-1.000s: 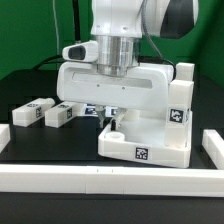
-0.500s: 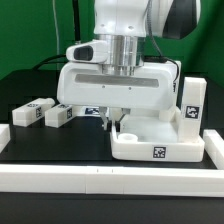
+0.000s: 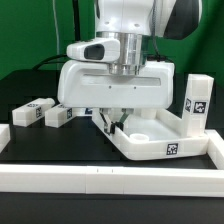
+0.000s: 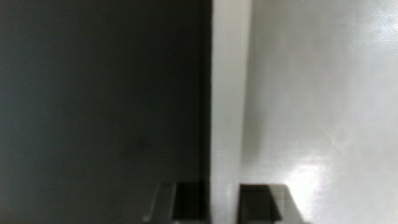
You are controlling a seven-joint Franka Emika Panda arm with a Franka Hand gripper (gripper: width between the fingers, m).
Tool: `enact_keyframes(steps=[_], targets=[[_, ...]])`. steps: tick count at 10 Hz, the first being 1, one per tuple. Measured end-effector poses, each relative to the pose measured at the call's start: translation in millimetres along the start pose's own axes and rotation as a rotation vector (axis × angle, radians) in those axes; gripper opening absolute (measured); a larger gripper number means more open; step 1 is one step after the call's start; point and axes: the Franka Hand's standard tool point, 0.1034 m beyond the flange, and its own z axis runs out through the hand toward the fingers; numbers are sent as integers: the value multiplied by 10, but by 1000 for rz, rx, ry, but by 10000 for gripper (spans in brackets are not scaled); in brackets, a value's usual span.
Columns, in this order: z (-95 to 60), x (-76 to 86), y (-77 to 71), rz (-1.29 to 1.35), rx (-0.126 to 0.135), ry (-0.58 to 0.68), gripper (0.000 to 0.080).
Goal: Assemble desk
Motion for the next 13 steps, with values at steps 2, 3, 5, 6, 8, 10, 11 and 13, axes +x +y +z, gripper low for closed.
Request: enact_keyframes(steps=[2,3,5,6,8,10,11,13], targets=[[-4,6,11,-94,-2,0,61],[-11,33,9,-135,-4,4,61],[-30,118,27,-241,-16,11,61],[-37,171,32,-294,-22,15,61],[-44,241,24,-395,-30,17,61],[-81,313,38,-597,-76,56,63],[-75,291,45,-614,-75,52,63],[-81,304,52,-731,-84,48,65]])
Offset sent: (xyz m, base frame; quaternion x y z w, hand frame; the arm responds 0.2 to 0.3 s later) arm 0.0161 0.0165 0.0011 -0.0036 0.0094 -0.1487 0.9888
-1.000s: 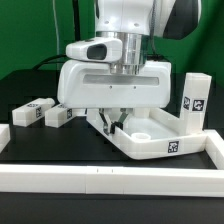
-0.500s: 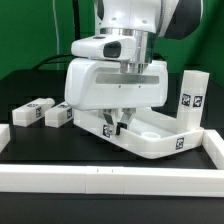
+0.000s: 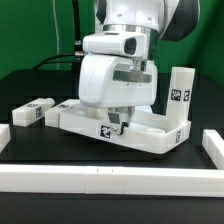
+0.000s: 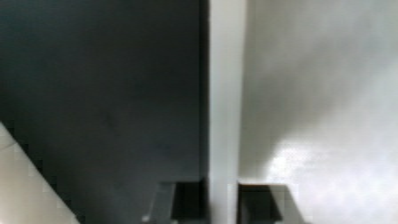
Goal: Assemble desk
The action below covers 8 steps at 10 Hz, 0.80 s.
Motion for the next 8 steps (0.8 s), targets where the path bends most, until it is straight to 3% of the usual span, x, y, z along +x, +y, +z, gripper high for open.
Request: enact_keyframes(steps=[1,5,8], targets=[[0,35,7,-46,-2,1,65],[-34,483,135,-387,-23,14,65],[-30,505,158,-565,-17,-2,65]])
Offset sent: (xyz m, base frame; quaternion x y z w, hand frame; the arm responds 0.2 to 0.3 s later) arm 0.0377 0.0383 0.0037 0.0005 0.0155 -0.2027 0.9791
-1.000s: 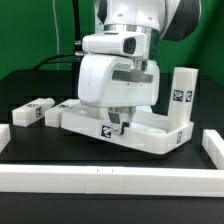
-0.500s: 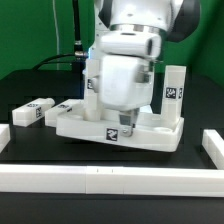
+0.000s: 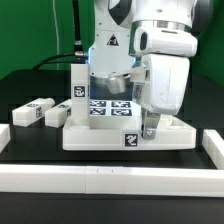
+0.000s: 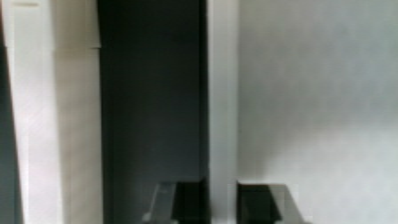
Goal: Assemble desk
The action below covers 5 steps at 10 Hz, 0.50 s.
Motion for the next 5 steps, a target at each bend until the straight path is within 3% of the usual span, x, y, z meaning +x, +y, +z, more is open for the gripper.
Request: enact_keyframes(steps=[2,3,5], targets=[[2,-4,-1,15,1,-1,65],[12,5,31,13,14,-5,65],[32,23,204,18,15,-12,64]])
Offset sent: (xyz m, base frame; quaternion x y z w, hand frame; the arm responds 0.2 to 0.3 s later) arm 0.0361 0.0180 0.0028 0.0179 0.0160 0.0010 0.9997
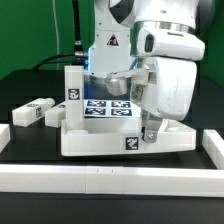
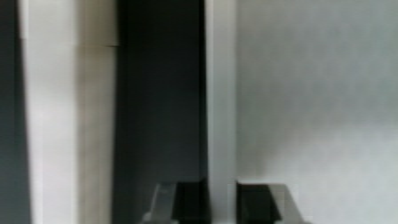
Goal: Assemble desk
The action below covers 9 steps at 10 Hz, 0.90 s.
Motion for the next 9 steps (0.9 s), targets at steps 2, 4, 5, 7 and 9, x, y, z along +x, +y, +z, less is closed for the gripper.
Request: enact_keyframes(steps=[2,4,5,7,9], targets=[[91,93,65,86,8,-4,64],[137,227,46,183,57,-24,64],[181,263,93,206,80,-40,65],[182,264,134,202,84,-45,65],[159,262,243,120,42,-27,65]])
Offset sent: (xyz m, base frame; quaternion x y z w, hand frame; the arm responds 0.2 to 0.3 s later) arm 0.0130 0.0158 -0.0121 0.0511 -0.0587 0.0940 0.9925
